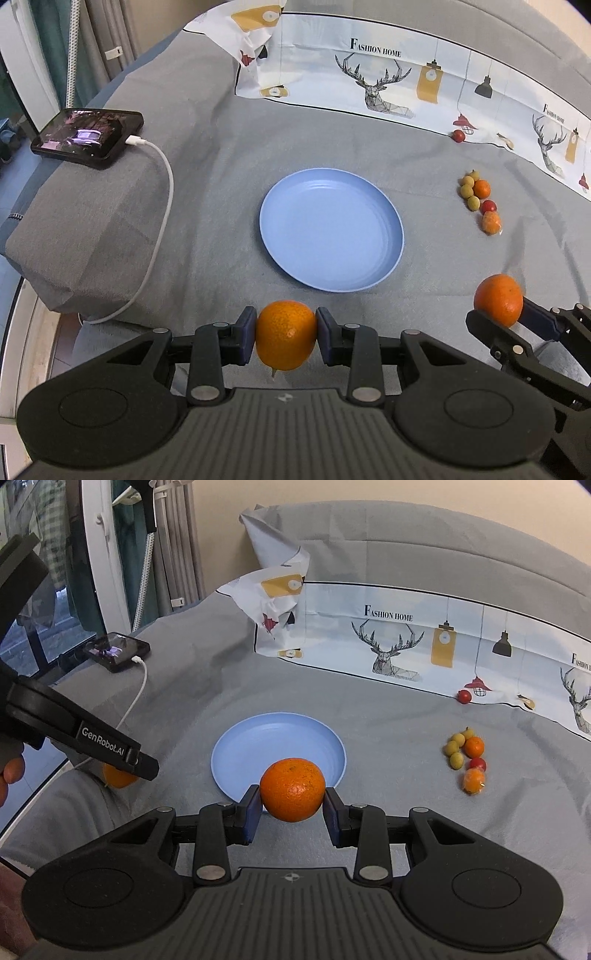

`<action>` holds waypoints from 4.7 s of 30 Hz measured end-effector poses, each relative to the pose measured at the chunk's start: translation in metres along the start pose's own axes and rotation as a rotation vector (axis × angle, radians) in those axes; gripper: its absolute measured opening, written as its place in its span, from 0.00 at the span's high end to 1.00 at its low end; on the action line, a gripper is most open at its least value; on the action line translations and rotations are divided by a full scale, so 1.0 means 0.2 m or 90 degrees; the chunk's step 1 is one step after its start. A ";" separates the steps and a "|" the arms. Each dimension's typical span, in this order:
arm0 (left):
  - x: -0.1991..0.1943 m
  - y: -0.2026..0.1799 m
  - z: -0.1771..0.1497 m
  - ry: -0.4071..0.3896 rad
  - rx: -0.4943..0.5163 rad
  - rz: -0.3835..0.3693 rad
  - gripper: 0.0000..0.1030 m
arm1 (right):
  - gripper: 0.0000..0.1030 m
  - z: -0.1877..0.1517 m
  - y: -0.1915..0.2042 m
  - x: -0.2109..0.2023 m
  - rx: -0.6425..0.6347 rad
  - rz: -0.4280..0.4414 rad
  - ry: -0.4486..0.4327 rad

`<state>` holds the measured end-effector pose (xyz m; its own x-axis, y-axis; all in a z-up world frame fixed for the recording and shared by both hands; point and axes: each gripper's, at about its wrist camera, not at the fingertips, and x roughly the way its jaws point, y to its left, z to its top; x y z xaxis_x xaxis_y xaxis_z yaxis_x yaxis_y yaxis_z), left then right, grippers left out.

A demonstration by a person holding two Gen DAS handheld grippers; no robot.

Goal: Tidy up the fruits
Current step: 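Carry both held tangerines toward the light blue plate, then open the right gripper over the plate while the left gripper releases its tangerine there, then move both open grippers back to the fruit cluster, then grasp the bagged orange with the right gripper while the left gripper grasps a yellow fruit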

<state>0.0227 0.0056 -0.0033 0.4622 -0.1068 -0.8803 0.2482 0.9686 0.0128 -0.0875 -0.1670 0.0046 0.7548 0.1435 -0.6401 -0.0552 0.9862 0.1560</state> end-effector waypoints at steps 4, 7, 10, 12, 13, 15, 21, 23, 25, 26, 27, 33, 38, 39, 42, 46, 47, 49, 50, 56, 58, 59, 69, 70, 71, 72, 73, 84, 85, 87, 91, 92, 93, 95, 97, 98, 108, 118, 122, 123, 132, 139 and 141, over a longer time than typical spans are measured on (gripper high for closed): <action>0.05 0.00 0.03 0.010 0.001 0.002 0.63 | 0.64 0.01 0.00 0.05 0.004 0.003 0.008; 0.11 0.00 0.06 0.017 0.006 0.009 0.63 | 0.64 0.02 -0.02 0.10 0.009 0.007 0.018; 0.17 -0.01 0.11 0.030 0.011 0.007 0.63 | 0.64 0.03 -0.03 0.17 0.013 0.009 0.029; 0.23 -0.02 0.14 0.036 0.017 0.006 0.63 | 0.64 0.05 -0.04 0.23 0.014 0.008 0.036; 0.25 -0.03 0.16 0.039 0.020 0.006 0.63 | 0.64 0.06 -0.04 0.26 0.015 0.008 0.041; 0.31 -0.04 0.20 0.044 0.027 0.007 0.63 | 0.64 0.07 -0.06 0.34 0.018 0.009 0.050; 0.51 -0.09 0.31 0.060 0.045 0.007 0.63 | 0.64 0.10 -0.09 0.58 0.021 0.009 0.078; 0.58 -0.10 0.34 0.068 0.049 0.011 0.63 | 0.64 0.11 -0.11 0.65 0.020 0.007 0.089; 0.65 -0.11 0.37 0.078 0.052 0.014 0.63 | 0.64 0.11 -0.12 0.71 0.016 0.007 0.098; 0.67 -0.11 0.38 0.083 0.053 0.015 0.63 | 0.64 0.10 -0.13 0.74 0.012 0.007 0.103; 0.71 -0.11 0.39 0.086 0.054 0.015 0.63 | 0.64 0.10 -0.14 0.77 0.007 0.008 0.107; 0.79 -0.11 0.43 0.076 0.067 0.019 0.28 | 0.62 0.09 -0.17 0.87 -0.010 0.008 0.120; 0.68 -0.11 0.45 0.012 0.060 0.026 0.00 | 0.33 0.12 -0.16 0.86 -0.034 -0.001 0.099; 0.66 -0.11 0.45 0.014 0.063 0.025 0.00 | 0.26 0.13 -0.16 0.84 -0.037 -0.008 0.090; 0.57 -0.09 0.42 0.021 0.044 0.013 0.00 | 0.20 0.13 -0.16 0.74 -0.036 -0.016 0.090; 0.40 -0.05 0.38 0.044 0.006 -0.011 0.00 | 0.13 0.09 -0.15 0.56 0.005 -0.008 0.099; 0.35 -0.04 0.37 0.046 0.003 -0.016 0.00 | 0.13 0.08 -0.15 0.51 0.016 -0.010 0.099; 0.23 -0.04 0.35 0.038 0.003 -0.019 0.00 | 0.13 0.07 -0.14 0.41 0.031 -0.015 0.091; 0.18 -0.03 0.34 0.033 0.003 -0.019 0.00 | 0.13 0.07 -0.14 0.36 0.037 -0.021 0.087; -0.18 -0.04 0.35 0.007 -0.008 -0.033 0.00 | 0.11 0.09 -0.16 0.09 0.077 -0.044 0.030; -0.33 -0.05 0.38 -0.001 -0.015 -0.046 0.00 | 0.11 0.10 -0.19 -0.02 0.096 -0.053 0.010; -0.42 -0.06 0.40 -0.010 -0.016 -0.052 0.00 | 0.10 0.11 -0.20 -0.06 0.106 -0.056 0.001; -1.26 -0.29 0.45 -0.154 0.050 -0.111 0.00 | 0.09 0.08 -0.36 -0.38 0.166 -0.105 -0.033; -1.30 -0.30 0.45 -0.158 0.052 -0.122 0.00 | 0.09 0.08 -0.37 -0.39 0.171 -0.108 -0.034; -1.34 -0.31 0.44 -0.162 0.053 -0.132 0.00 | 0.09 0.08 -0.37 -0.40 0.175 -0.109 -0.035; -1.38 -0.32 0.44 -0.172 0.052 -0.140 0.00 | 0.09 0.08 -0.38 -0.41 0.178 -0.112 -0.036; -1.40 -0.33 0.43 -0.182 0.050 -0.143 0.00 | 0.09 0.08 -0.38 -0.41 0.181 -0.114 -0.037; -1.38 -0.29 0.47 -0.157 0.018 -0.143 0.00 | 0.09 0.09 -0.41 -0.38 0.187 -0.117 -0.037; -1.38 -0.29 0.47 -0.150 0.020 -0.149 0.00 | 0.09 0.09 -0.42 -0.38 0.189 -0.114 -0.035; -1.36 -0.30 0.49 -0.157 0.008 -0.141 0.00 | 0.09 0.09 -0.42 -0.36 0.190 -0.112 -0.030; -1.32 -0.32 0.54 -0.160 -0.003 -0.130 0.00 | 0.09 0.08 -0.44 -0.33 0.191 -0.112 -0.021; -1.31 -0.33 0.56 -0.158 -0.002 -0.130 0.00 | 0.09 0.08 -0.45 -0.32 0.193 -0.113 -0.018; -1.30 -0.34 0.57 -0.154 0.000 -0.130 0.00 | 0.09 0.08 -0.46 -0.30 0.195 -0.114 -0.015; -1.27 -0.36 0.60 -0.152 0.002 -0.127 0.00 | 0.09 0.08 -0.48 -0.28 0.200 -0.114 -0.012; -1.23 -0.37 0.63 -0.151 -0.003 -0.119 0.00 | 0.09 0.08 -0.50 -0.25 0.203 -0.116 -0.005; -1.21 -0.38 0.65 -0.146 -0.003 -0.117 0.00 | 0.09 0.08 -0.51 -0.23 0.206 -0.118 -0.001; -1.03 -0.51 0.82 -0.130 0.021 -0.106 0.00 | 0.09 0.06 -0.65 -0.08 0.232 -0.129 0.022; -0.61 -0.71 0.98 -0.090 0.021 -0.130 0.00 | 0.09 -0.03 -0.89 0.19 0.256 -0.178 0.033; -0.25 -0.80 1.02 -0.069 0.046 -0.133 0.00 | 0.09 -0.09 -0.98 0.40 0.233 -0.212 0.031; -0.12 -0.84 1.03 -0.055 0.055 -0.122 0.00 | 0.09 -0.10 -1.01 0.46 0.223 -0.219 0.029; 0.77 -1.09 0.99 0.074 0.086 -0.123 0.00 | 0.09 -0.17 -1.19 0.91 0.190 -0.213 0.028; 1.20 -1.35 0.93 0.142 0.125 -0.122 0.00 | 0.62 -0.19 -1.26 1.05 0.149 -0.222 0.006; 1.29 -1.42 0.91 0.166 0.124 -0.131 0.00 | 0.62 -0.19 -1.30 1.03 0.159 -0.249 0.004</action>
<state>0.2263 -0.3383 -0.1476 0.1605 -0.2102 -0.9644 0.4825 0.8691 -0.1091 0.0565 -0.3915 -0.1966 0.6834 -0.2338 -0.6916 0.3926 0.9164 0.0782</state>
